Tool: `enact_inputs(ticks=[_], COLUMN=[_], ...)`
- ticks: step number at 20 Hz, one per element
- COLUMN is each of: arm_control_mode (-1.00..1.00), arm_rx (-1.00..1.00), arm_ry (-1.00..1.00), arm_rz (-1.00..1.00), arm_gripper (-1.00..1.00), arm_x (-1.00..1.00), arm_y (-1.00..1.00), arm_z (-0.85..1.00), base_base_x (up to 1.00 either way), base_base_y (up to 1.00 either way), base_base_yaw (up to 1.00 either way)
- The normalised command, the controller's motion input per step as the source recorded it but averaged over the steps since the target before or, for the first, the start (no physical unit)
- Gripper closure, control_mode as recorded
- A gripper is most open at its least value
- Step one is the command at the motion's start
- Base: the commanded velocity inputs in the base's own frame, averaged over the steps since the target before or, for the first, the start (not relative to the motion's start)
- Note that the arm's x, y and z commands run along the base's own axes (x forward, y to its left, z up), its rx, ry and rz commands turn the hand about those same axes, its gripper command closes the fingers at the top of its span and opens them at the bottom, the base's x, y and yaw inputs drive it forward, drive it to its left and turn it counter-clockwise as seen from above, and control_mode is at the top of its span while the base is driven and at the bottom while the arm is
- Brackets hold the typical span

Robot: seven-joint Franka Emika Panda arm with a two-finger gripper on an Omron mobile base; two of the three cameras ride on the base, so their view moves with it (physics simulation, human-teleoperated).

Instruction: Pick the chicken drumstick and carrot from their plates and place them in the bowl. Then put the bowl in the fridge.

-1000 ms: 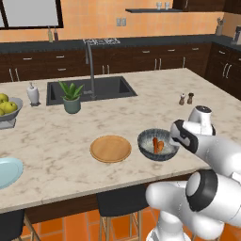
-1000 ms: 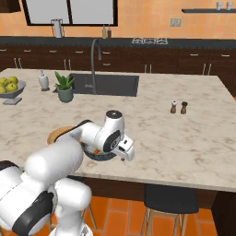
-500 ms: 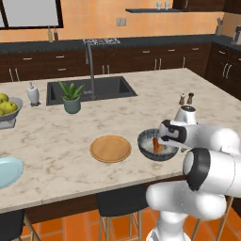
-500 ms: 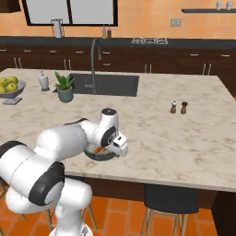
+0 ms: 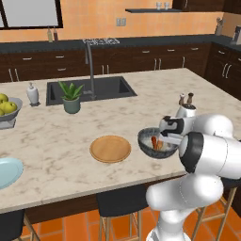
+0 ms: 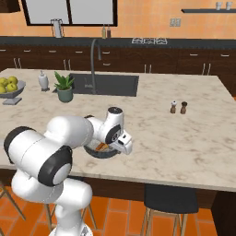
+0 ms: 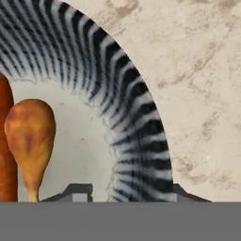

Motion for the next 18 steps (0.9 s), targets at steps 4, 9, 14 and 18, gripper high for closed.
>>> enact_inputs(ticks=[4, 9, 14, 18], arm_control_mode=[-1.00, -1.00, -1.00, -1.00], arm_rx=[0.00, 0.07, 0.11, 0.00], arm_ry=[-0.03, -0.05, -0.17, -0.46], arm_rz=[0.00, -0.10, -0.28, -0.31], arm_gripper=[1.00, 1.00, 1.00, 1.00], arm_x=[-0.09, -0.54, -0.89, -0.87], arm_y=[0.00, 0.00, 0.05, 0.20], arm_z=[0.51, 0.89, 1.00, 0.76], base_base_x=[0.00, 0.00, 0.00, 0.00], base_base_y=[0.00, 0.00, 0.00, 0.00], base_base_yaw=[0.00, 0.00, 0.00, 0.00])
